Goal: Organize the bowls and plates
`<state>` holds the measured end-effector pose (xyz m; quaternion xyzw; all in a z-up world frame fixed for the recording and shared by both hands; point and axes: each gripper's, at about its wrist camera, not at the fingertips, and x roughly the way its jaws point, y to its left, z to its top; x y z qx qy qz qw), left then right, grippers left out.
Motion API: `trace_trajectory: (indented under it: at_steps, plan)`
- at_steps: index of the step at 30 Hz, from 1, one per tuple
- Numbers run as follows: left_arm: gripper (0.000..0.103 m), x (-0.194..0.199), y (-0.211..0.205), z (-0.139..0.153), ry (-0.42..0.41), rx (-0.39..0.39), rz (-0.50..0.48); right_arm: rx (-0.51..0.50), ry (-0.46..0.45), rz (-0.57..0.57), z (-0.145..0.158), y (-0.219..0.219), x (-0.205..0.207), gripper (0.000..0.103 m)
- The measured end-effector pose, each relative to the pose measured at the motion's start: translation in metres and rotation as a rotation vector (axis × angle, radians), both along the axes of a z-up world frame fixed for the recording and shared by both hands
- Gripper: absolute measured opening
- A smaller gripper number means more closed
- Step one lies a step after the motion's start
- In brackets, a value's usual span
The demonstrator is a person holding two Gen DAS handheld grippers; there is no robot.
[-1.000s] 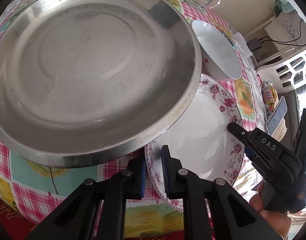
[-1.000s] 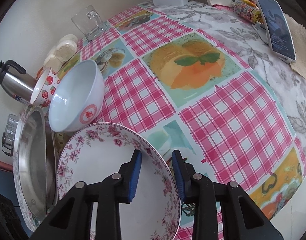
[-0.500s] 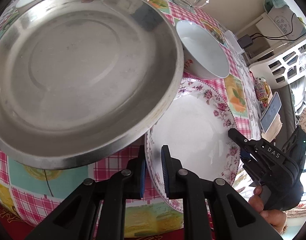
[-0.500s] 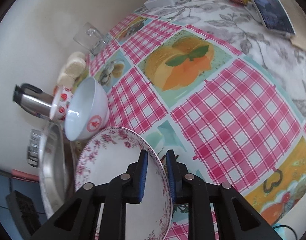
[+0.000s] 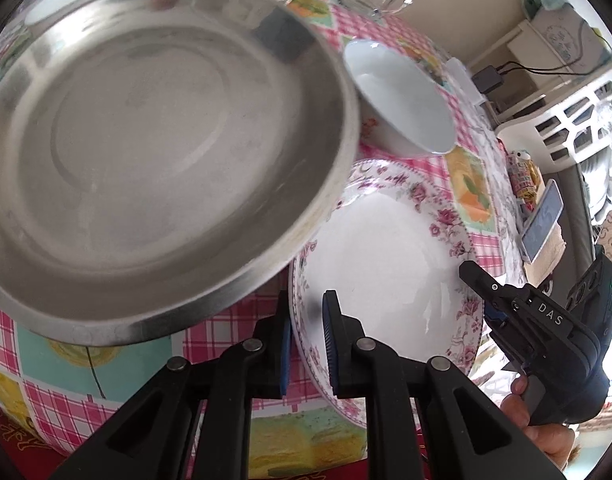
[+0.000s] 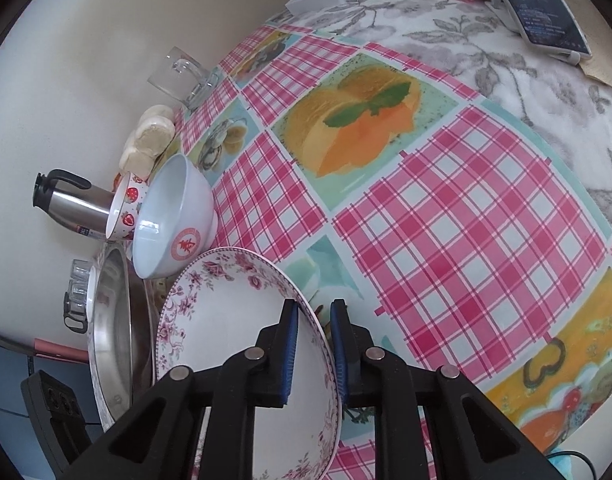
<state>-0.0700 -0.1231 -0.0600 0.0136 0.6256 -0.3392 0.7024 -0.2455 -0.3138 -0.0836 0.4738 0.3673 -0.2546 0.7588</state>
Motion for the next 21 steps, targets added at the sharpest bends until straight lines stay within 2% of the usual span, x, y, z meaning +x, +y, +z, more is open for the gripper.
trace_trajectory:
  at_steps: [3,6,11,21]
  plan:
    - [0.016,-0.005,-0.006,0.012,-0.028,-0.048,-0.044,-0.001,-0.045,-0.015,0.005,-0.004,-0.011,0.018]
    - [0.017,-0.009,-0.011,0.018,-0.045,-0.078,-0.075,-0.025,-0.035,-0.017,0.008,-0.006,-0.020,0.018]
    - [0.017,-0.010,-0.012,0.022,-0.043,-0.107,-0.091,-0.014,-0.064,-0.028,0.007,-0.010,-0.031,0.018]
    - [0.017,-0.015,-0.016,0.055,-0.134,-0.223,-0.112,-0.085,-0.133,-0.046,0.037,-0.007,-0.043,0.018]
